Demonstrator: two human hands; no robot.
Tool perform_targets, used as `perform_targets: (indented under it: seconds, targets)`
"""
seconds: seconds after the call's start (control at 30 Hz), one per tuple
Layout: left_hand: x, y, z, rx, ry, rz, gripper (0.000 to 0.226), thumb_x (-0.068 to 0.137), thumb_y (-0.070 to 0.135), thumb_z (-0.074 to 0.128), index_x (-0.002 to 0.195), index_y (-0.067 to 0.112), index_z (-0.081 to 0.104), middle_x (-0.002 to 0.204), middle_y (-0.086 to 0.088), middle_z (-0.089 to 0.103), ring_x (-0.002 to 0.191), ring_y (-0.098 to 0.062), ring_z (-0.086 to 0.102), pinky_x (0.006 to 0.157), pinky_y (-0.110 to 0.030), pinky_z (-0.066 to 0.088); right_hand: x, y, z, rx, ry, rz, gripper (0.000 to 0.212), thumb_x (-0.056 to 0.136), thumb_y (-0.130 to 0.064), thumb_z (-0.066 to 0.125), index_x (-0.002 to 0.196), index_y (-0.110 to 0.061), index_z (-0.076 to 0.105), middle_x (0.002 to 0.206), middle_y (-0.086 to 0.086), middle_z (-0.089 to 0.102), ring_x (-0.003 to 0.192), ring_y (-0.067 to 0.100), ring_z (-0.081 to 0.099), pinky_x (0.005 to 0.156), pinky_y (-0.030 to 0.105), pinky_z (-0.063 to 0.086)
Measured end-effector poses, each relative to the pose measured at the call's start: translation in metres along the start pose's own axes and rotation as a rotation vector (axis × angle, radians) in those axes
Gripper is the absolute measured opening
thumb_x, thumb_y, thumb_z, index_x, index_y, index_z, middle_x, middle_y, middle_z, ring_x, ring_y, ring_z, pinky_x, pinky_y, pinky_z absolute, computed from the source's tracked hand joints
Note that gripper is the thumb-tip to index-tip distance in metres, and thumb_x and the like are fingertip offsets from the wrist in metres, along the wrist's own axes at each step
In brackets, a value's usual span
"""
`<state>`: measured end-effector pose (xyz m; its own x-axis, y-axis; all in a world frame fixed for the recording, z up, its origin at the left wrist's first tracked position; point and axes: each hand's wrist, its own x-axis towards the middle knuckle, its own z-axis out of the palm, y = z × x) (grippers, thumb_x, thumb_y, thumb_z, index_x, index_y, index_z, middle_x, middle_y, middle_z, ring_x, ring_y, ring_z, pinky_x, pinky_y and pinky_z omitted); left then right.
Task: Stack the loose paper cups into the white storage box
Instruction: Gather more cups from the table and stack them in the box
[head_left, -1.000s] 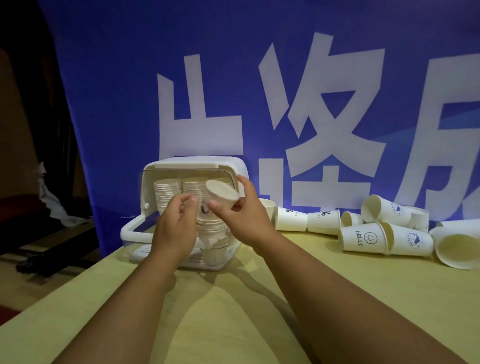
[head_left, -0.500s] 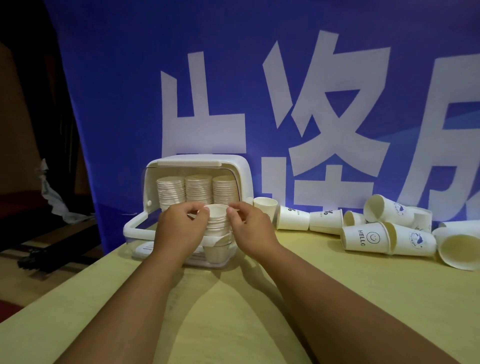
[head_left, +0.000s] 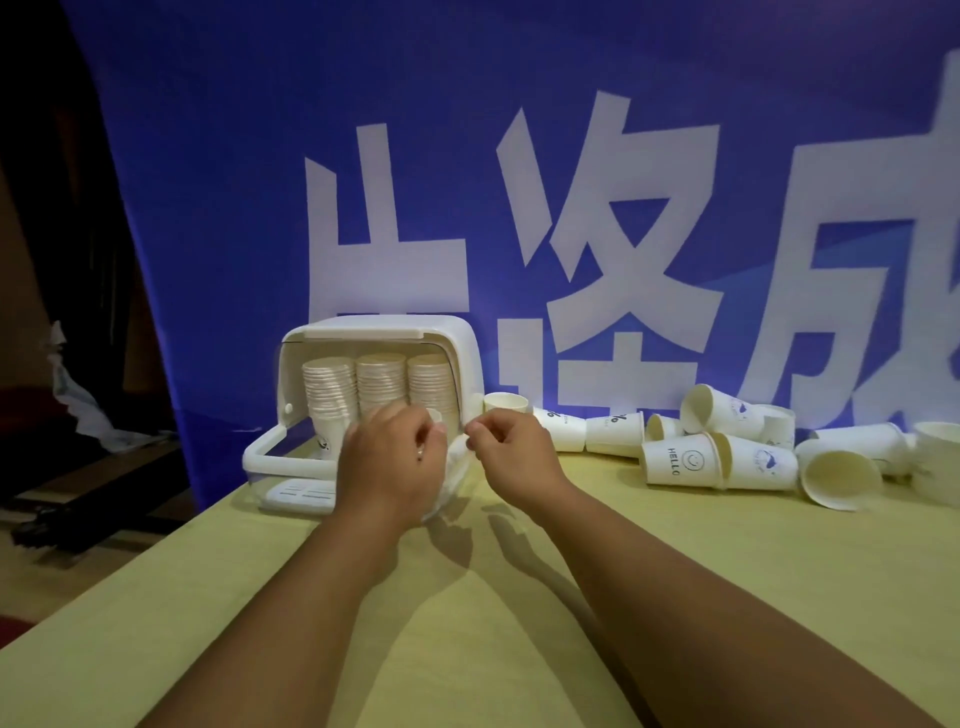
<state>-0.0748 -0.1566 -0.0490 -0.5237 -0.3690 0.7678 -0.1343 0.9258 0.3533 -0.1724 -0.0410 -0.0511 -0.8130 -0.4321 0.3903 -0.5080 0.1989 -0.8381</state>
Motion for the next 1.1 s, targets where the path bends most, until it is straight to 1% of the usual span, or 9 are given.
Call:
perform_targets:
  seconds: [0.23, 0.47, 0.6, 0.67, 0.7, 0.77, 0.87, 1.0, 1.1]
  targets:
    - [-0.029, 0.063, 0.013, 0.057, -0.351, -0.033, 0.029, 0.100, 0.039, 0.052, 0.077, 0.023, 0.059, 0.076, 0.006, 0.061, 0.074, -0.018, 0.057, 0.064, -0.033, 0.046, -0.043, 0.009, -0.086, -0.162, 0.038, 0.050, 0.013, 0.099, -0.026, 0.061, 0.102, -0.019, 0.072, 0.091, -0.008, 0.067, 0.084, 0.009, 0.061, 0.080, 0.027, 0.052]
    - [-0.055, 0.130, 0.050, -0.154, -0.754, -0.068, 0.013, 0.090, 0.042, 0.064, 0.084, 0.030, 0.065, 0.088, 0.011, 0.067, 0.083, -0.012, 0.064, 0.081, -0.037, 0.057, -0.077, 0.053, -0.197, -0.252, 0.097, 0.191, 0.012, 0.098, -0.025, 0.063, 0.104, -0.021, 0.072, 0.096, -0.008, 0.067, 0.091, 0.011, 0.063, 0.088, 0.032, 0.056]
    - [-0.064, 0.168, 0.078, -0.197, -0.825, -0.033, 0.012, 0.091, 0.042, 0.068, 0.094, 0.032, 0.064, 0.100, 0.011, 0.064, 0.090, -0.009, 0.062, 0.087, -0.031, 0.054, -0.087, 0.090, -0.258, -0.349, 0.158, 0.299, 0.010, 0.098, -0.020, 0.063, 0.103, -0.021, 0.072, 0.098, -0.003, 0.069, 0.088, 0.011, 0.062, 0.082, 0.028, 0.055]
    - [-0.065, 0.184, 0.096, -0.199, -0.837, -0.013, 0.023, 0.091, 0.045, 0.067, 0.109, 0.033, 0.059, 0.117, 0.011, 0.058, 0.102, -0.010, 0.059, 0.095, -0.033, 0.052, -0.089, 0.109, -0.277, -0.398, 0.192, 0.367, 0.008, 0.095, -0.021, 0.066, 0.102, -0.026, 0.068, 0.113, 0.001, 0.066, 0.094, 0.012, 0.061, 0.086, 0.030, 0.055]
    - [-0.065, 0.190, 0.106, -0.183, -0.834, 0.007, 0.035, 0.091, 0.046, 0.067, 0.120, 0.033, 0.055, 0.130, 0.011, 0.051, 0.112, -0.012, 0.057, 0.100, -0.035, 0.050, -0.089, 0.118, -0.284, -0.464, 0.199, 0.405, 0.016, 0.093, -0.026, 0.069, 0.108, -0.028, 0.066, 0.128, 0.004, 0.059, 0.105, 0.016, 0.059, 0.092, 0.032, 0.053]
    - [-0.064, 0.200, 0.127, -0.095, -0.783, 0.058, 0.061, 0.091, 0.052, 0.064, 0.143, 0.031, 0.040, 0.148, 0.008, 0.032, 0.134, -0.018, 0.041, 0.109, -0.038, 0.043, -0.084, 0.134, -0.292, -0.640, 0.161, 0.495, 0.053, 0.085, -0.041, 0.073, 0.133, -0.033, 0.054, 0.156, 0.008, 0.029, 0.134, 0.028, 0.041, 0.107, 0.040, 0.042]
    - [-0.055, 0.210, 0.154, 0.068, -0.691, 0.108, 0.088, 0.092, 0.063, 0.055, 0.160, 0.026, 0.015, 0.167, -0.002, 0.009, 0.152, -0.024, 0.014, 0.119, -0.042, 0.032, -0.072, 0.145, -0.293, -0.748, 0.068, 0.581, 0.097, 0.070, -0.065, 0.072, 0.152, -0.037, 0.028, 0.167, 0.008, -0.004, 0.150, 0.035, 0.015, 0.116, 0.049, 0.028]
    - [-0.036, 0.208, 0.185, 0.175, -0.648, 0.166, 0.099, 0.093, 0.069, 0.048, 0.164, 0.024, -0.005, 0.172, -0.001, -0.008, 0.158, -0.025, -0.001, 0.126, -0.045, 0.014, -0.053, 0.158, -0.291, -0.768, 0.052, 0.620, 0.123, 0.060, -0.080, 0.071, 0.157, -0.029, 0.015, 0.168, 0.004, -0.005, 0.151, 0.034, 0.013, 0.117, 0.052, 0.025]
    - [-0.031, 0.204, 0.200, 0.180, -0.617, 0.153, 0.099, 0.093, 0.069, 0.048, 0.164, 0.025, -0.005, 0.173, 0.001, 0.000, 0.158, -0.022, 0.001, 0.126, -0.045, 0.008, -0.047, 0.168, -0.286, -0.804, 0.135, 0.580, 0.122, 0.060, -0.082, 0.066, 0.156, -0.025, 0.016, 0.167, 0.000, 0.002, 0.149, 0.030, 0.019, 0.114, 0.050, 0.027]
